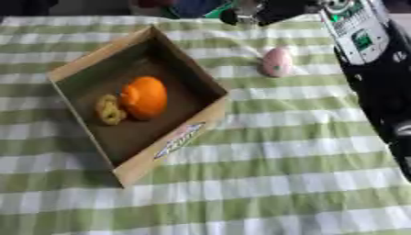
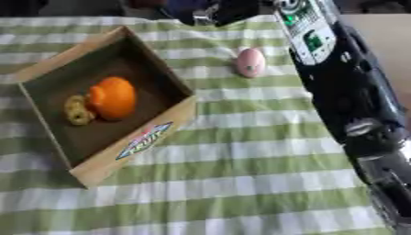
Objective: Pick up objects on the table and place them in the box.
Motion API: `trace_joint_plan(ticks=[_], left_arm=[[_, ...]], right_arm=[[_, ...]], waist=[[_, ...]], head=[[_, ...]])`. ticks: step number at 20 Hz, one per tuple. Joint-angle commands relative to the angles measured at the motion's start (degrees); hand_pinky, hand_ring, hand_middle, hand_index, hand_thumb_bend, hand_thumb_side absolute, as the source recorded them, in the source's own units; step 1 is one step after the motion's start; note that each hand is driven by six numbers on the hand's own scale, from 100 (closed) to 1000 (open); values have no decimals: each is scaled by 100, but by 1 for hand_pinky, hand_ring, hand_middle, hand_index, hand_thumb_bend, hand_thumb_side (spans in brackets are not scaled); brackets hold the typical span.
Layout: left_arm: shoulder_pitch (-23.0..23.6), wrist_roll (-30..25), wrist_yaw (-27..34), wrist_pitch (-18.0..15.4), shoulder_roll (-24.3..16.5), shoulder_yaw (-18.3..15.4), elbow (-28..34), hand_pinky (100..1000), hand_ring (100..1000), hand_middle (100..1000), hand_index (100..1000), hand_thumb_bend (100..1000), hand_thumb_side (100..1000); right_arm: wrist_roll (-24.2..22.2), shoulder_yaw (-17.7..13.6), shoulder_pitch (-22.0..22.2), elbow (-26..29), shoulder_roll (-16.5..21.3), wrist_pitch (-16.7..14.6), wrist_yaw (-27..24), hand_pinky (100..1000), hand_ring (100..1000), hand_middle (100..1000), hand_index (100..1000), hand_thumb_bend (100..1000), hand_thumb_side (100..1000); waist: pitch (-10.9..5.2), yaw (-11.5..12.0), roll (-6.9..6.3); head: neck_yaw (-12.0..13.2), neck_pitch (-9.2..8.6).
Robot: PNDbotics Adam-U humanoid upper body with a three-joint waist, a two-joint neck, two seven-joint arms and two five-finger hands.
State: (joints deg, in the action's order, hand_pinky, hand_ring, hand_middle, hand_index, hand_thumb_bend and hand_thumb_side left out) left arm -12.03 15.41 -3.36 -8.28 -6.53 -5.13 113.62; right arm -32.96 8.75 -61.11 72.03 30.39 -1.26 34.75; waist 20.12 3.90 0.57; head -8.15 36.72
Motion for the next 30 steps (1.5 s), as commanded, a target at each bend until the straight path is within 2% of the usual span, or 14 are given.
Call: trace_joint_plan(ticks=[1, 6, 13, 18, 25, 28, 30], left_arm=[[-8, 13, -29, 7, -89, -28, 97, 574, 721, 699, 773, 100, 983], [-13, 8, -34, 14, -87, -28, 97, 574, 721, 700, 773, 100, 982], [-13, -6, -39, 16, -72, -21, 97, 575, 722, 700, 773, 100, 984], [-21, -25, -43, 20, -60, -11, 97, 575, 723, 700, 773, 100, 983], [-20, -45, -42, 19, -51, -5, 97, 575, 725, 701, 773, 100, 985], [-24, -59, -41, 19, -51, 2, 97, 576, 725, 702, 773, 100, 985], [-24, -64, -38, 19, -51, 3, 97, 576, 726, 702, 773, 100, 985]], right_arm=[[172, -43, -11, -77, 354, -18, 115, 781, 841, 761, 948, 483, 730], [139, 3, 167, -321, 535, -92, 211, 780, 848, 758, 951, 534, 662], [68, -56, 245, -922, 524, -119, 401, 777, 852, 749, 957, 559, 608], [165, -58, 269, -1186, 477, -157, 558, 774, 850, 747, 945, 548, 590], [187, -38, 304, -1512, 439, -261, 810, 766, 846, 740, 928, 493, 473], [200, -26, 310, -1607, 439, -302, 950, 761, 842, 731, 908, 470, 470], [246, -40, 312, -1641, 431, -309, 994, 757, 836, 713, 861, 445, 483]], waist=[[-150, -19, 2], [-143, -33, 5], [-122, -12, -5], [-96, -3, -11], [-78, 14, -15], [-73, 10, -18], [-71, 7, -21]], head=[[29, -46], [38, -58], [33, -99], [25, -111], [29, -123], [28, -126], [34, -129]])
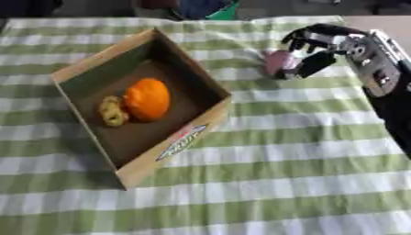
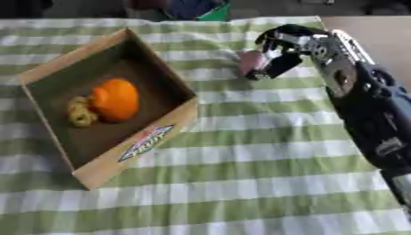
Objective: Pick up objects on the table and place them in the box.
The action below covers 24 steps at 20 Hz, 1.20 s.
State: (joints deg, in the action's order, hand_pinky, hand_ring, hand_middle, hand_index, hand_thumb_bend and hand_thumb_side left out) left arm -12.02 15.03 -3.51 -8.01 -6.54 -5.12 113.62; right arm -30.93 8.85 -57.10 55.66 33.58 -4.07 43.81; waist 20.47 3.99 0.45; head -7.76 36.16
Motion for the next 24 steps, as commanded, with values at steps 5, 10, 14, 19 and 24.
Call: trace_joint_plan(ticks=[5, 10, 14, 19, 24], left_arm=[[-24, -41, -18, -1, -48, 11, 97, 576, 726, 703, 773, 100, 985], [-24, -54, -19, 10, -44, 18, 97, 576, 727, 703, 773, 100, 985], [-40, -70, -19, 11, -40, 25, 97, 577, 728, 704, 773, 100, 985], [-34, -72, -19, 12, -45, 19, 97, 577, 729, 705, 773, 100, 983], [-35, -82, -18, 19, -55, 24, 97, 577, 730, 705, 773, 100, 981]], right_arm=[[205, -40, -105, -78, 86, -11, 177, 736, 811, 629, 755, 390, 482], [464, -30, -115, -133, 44, 51, 204, 706, 768, 524, 681, 258, 475], [661, -6, -110, -196, 22, 102, 242, 669, 712, 461, 624, 138, 360], [793, -17, -98, -51, 35, 153, 51, 647, 655, 413, 588, 100, 271], [790, -39, -166, 560, 109, 279, -356, 637, 616, 356, 556, 100, 316]], waist=[[-110, 0, -8], [-110, 8, -7], [-104, 22, 0], [-117, 26, 0], [-133, -3, 2]], head=[[-11, -85], [-32, -77], [-43, -73], [-34, -49], [-42, -22]])
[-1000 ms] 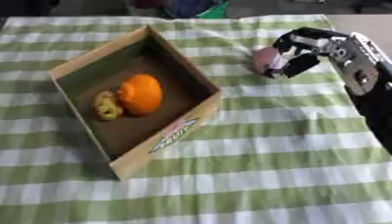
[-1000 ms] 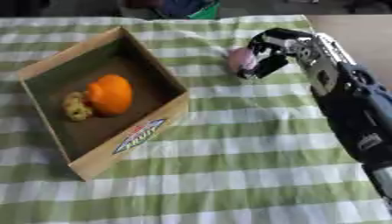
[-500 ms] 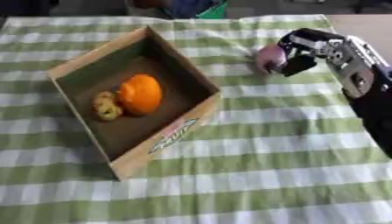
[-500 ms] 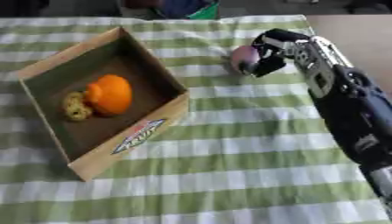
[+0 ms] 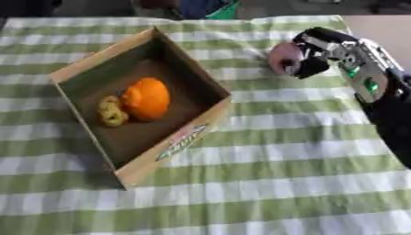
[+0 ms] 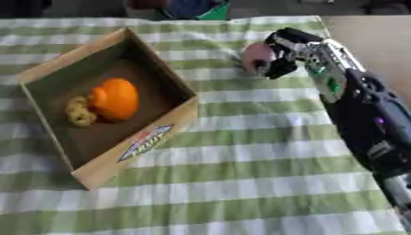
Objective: Pick up objects on the table and place them in the box.
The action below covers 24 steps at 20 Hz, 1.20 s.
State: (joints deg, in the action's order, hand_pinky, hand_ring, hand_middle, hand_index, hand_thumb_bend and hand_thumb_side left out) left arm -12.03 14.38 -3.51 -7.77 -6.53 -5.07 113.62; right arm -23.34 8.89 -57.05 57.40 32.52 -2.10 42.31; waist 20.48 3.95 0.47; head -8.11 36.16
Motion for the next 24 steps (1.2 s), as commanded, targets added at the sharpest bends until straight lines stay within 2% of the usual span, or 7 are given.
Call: trace_joint_plan(ticks=[1, 2, 3, 11, 18, 24], left_arm=[[-34, -17, -18, -5, -58, 18, 97, 577, 730, 705, 773, 100, 981], [-32, -17, -17, -6, -60, 18, 97, 577, 730, 705, 773, 100, 981], [-29, -16, -17, -6, -62, 17, 97, 577, 730, 706, 773, 100, 981], [-20, -20, -8, -12, -80, 26, 97, 577, 731, 707, 773, 100, 980], [-18, -33, 4, -10, -79, 40, 97, 577, 732, 708, 772, 100, 980], [-27, -48, 21, -3, -82, 57, 97, 577, 734, 709, 772, 100, 980]], right_arm=[[44, -55, -191, 520, 224, 132, -288, 637, 613, 349, 554, 100, 321], [54, -69, -221, 658, 228, 179, -373, 638, 610, 344, 553, 100, 389], [53, -78, -246, 785, 234, 225, -457, 639, 609, 341, 553, 100, 329], [-57, -18, -586, 1613, 127, 445, -961, 642, 597, 319, 548, 100, 365], [-269, 273, -904, 2154, -297, 443, -1192, 625, 591, 312, 544, 100, 405], [-547, 561, -1069, 2249, -667, 365, -1235, 634, 590, 314, 541, 100, 418]], waist=[[-137, 1, 0], [-142, 4, 1], [-146, 5, 2], [-170, 8, 15], [-185, 45, 24], [-194, 75, 43]], head=[[-10, -20], [-12, -16], [-14, -14], [-49, 2], [-131, 5], [-192, 4]])
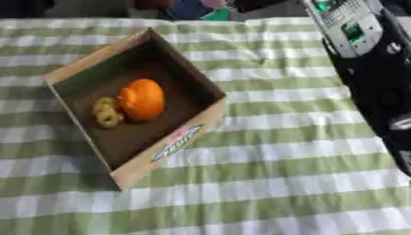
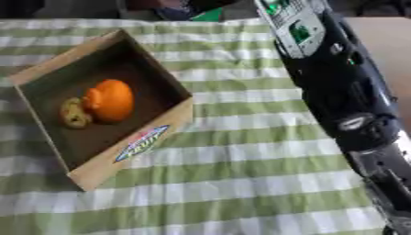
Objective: Pick up objects on the table and place them in the box.
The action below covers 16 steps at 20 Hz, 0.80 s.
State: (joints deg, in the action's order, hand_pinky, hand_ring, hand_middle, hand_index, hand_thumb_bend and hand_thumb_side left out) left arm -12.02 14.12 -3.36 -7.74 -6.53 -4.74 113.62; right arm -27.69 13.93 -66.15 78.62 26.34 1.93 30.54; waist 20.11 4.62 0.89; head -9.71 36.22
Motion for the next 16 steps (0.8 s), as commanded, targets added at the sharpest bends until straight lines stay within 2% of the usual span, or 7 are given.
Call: trace_joint_plan(ticks=[1, 13, 14, 15, 16], left_arm=[[-31, -22, 10, -9, -82, 25, 97, 577, 734, 708, 772, 100, 980], [-43, -28, 39, -18, -84, 34, 97, 577, 735, 709, 772, 100, 979], [-43, -28, 39, -20, -86, 34, 97, 577, 735, 709, 772, 100, 980], [-43, -27, 39, -20, -87, 34, 97, 577, 736, 709, 772, 100, 980], [-42, -27, 40, -19, -86, 33, 97, 577, 736, 709, 772, 100, 981]], right_arm=[[-167, 109, -166, 117, -106, -63, -66, 634, 591, 315, 542, 100, 418], [-616, 699, -129, 37, -463, -333, -99, 630, 602, 331, 538, 100, 426], [-651, 752, -129, -13, -476, -361, -67, 629, 604, 334, 538, 100, 390], [-686, 804, -128, -69, -488, -397, -27, 629, 606, 338, 537, 100, 427], [-713, 843, -127, -123, -500, -434, 9, 628, 610, 342, 537, 100, 427]], waist=[[-161, 21, 4], [-170, 81, 16], [-169, 87, 17], [-168, 90, 18], [-167, 91, 19]], head=[[-41, 2], [-93, -13], [-96, -15], [-99, -14], [-101, -14]])
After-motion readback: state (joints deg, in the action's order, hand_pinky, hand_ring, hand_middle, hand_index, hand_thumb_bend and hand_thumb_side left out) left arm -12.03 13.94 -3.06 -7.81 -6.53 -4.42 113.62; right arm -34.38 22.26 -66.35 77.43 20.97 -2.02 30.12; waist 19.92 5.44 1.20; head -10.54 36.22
